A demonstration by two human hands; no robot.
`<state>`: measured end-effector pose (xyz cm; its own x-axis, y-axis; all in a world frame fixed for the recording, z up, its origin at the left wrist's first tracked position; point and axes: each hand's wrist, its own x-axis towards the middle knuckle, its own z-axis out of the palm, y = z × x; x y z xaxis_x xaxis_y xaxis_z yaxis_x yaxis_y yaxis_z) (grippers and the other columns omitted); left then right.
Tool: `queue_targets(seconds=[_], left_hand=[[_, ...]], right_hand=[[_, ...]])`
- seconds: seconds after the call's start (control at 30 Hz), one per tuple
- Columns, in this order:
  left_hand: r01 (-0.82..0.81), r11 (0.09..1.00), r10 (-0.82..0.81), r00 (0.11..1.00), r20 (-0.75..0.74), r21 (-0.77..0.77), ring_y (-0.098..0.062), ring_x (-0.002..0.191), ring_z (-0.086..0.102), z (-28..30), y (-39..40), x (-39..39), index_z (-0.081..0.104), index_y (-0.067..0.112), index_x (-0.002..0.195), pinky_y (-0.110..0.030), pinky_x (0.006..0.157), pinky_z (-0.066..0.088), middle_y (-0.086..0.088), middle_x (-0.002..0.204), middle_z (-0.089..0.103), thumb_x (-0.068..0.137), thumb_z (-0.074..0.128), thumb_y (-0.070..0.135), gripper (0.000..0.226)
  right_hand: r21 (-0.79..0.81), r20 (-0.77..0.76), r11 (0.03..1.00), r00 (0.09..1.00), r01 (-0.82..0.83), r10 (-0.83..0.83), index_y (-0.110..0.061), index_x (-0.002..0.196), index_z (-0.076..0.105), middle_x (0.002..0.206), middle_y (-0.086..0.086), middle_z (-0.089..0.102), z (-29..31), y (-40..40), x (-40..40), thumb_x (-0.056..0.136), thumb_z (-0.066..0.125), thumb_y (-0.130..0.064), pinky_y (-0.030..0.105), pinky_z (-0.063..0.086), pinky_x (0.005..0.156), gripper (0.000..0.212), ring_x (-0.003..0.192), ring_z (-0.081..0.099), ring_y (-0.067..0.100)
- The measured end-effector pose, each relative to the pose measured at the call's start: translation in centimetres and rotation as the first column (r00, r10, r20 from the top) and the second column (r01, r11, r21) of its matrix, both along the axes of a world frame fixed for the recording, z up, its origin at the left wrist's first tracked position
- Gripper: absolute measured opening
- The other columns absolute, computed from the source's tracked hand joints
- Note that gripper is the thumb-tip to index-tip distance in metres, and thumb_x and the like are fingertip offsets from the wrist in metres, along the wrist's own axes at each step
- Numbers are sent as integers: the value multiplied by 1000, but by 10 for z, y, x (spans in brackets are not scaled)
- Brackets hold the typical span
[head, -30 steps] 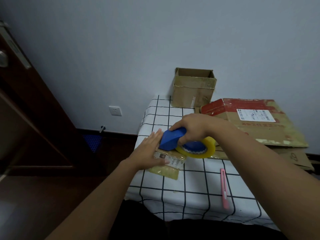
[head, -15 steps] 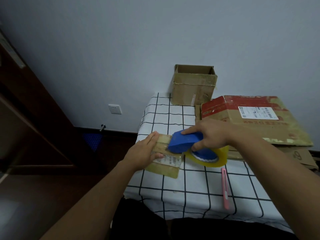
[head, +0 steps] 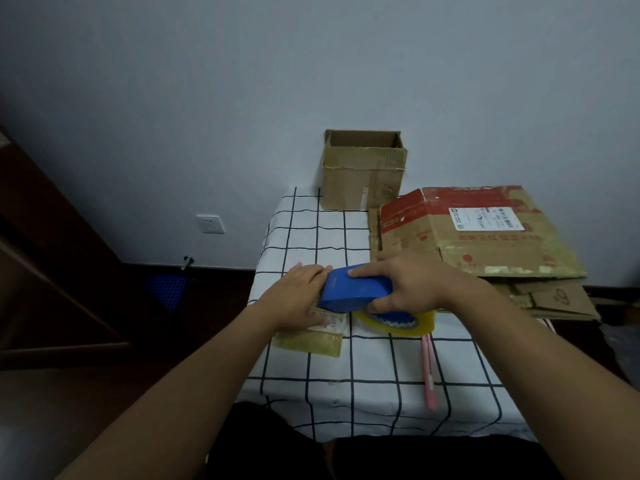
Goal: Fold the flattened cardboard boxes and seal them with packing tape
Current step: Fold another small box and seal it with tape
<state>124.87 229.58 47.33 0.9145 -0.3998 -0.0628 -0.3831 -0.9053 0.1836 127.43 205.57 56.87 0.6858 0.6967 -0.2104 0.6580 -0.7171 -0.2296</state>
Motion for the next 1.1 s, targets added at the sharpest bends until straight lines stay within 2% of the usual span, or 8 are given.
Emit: queue_targets(seconds=[0.2, 0.4, 0.53, 0.6, 0.77, 0.83, 0.93, 1.1], left_hand=[[35, 998, -35, 999, -4, -49, -14, 125, 36, 16, 12, -10, 31, 23, 144, -32, 110, 30, 3, 141, 38, 76, 69, 66, 89], [9, 1000, -9, 999, 41, 15, -9, 102, 41, 1, 13, -19, 42, 23, 130, -30, 99, 38, 5, 121, 49, 64, 58, 87, 93], [-21, 997, 26, 997, 66, -73, -12, 104, 44, -7, 7, -28, 42, 22, 131, -32, 100, 39, 3, 120, 50, 73, 64, 71, 79], [-53, 995, 59, 996, 70, -90, -13, 108, 44, -10, 7, -32, 39, 22, 137, -33, 102, 39, 3, 125, 50, 75, 62, 71, 82], [-62, 998, 61, 996, 59, 15, -17, 125, 41, -11, 9, -31, 28, 21, 148, -33, 111, 31, 2, 140, 44, 76, 54, 79, 96], [-79, 996, 77, 996, 45, 40, -17, 129, 39, -11, 8, -31, 23, 23, 151, -35, 113, 29, 2, 143, 40, 75, 53, 80, 99], [-88, 995, 86, 995, 41, 40, -17, 125, 39, -11, 8, -30, 20, 29, 152, -34, 110, 30, 3, 139, 41, 74, 50, 83, 99], [-61, 998, 60, 998, 35, 21, -13, 116, 40, -9, 10, -32, 23, 37, 149, -32, 104, 34, 6, 130, 43, 74, 42, 88, 93]], right_hand=[[88, -47, 996, 999, -11, 15, -51, 146, 34, 122, -5, 50, 12, -16, -7, 87, 62, -57, 36, 47, 92, 65, 102, 51, 14], [15, -38, 998, 997, -67, 67, -49, 146, 33, 106, -5, 46, -7, 3, -12, 87, 62, -57, 27, 38, 75, 66, 89, 47, 11], [-14, -2, 998, 998, -68, 68, -49, 147, 33, 101, -7, 43, -10, 7, -10, 88, 61, -57, 27, 36, 72, 66, 87, 45, 10], [-20, 1, 997, 997, -77, 77, -48, 147, 32, 102, -7, 43, -9, 9, -10, 87, 60, -57, 27, 37, 74, 66, 88, 45, 10], [72, -109, 997, 993, -41, 49, -50, 147, 32, 110, -4, 47, -13, -15, -13, 87, 64, -53, 32, 45, 88, 68, 96, 50, 13], [64, -111, 998, 993, -30, 37, -51, 146, 31, 108, -8, 45, -14, -31, -14, 88, 64, -51, 22, 42, 82, 67, 92, 48, 7], [37, -115, 999, 993, -4, 8, -54, 145, 30, 105, -11, 42, -17, -40, -15, 88, 63, -52, 18, 37, 74, 66, 89, 46, 4], [71, -154, 997, 988, 12, -1, -55, 144, 31, 100, -17, 39, -21, -43, -12, 89, 65, -46, 22, 41, 78, 66, 88, 48, 5]])
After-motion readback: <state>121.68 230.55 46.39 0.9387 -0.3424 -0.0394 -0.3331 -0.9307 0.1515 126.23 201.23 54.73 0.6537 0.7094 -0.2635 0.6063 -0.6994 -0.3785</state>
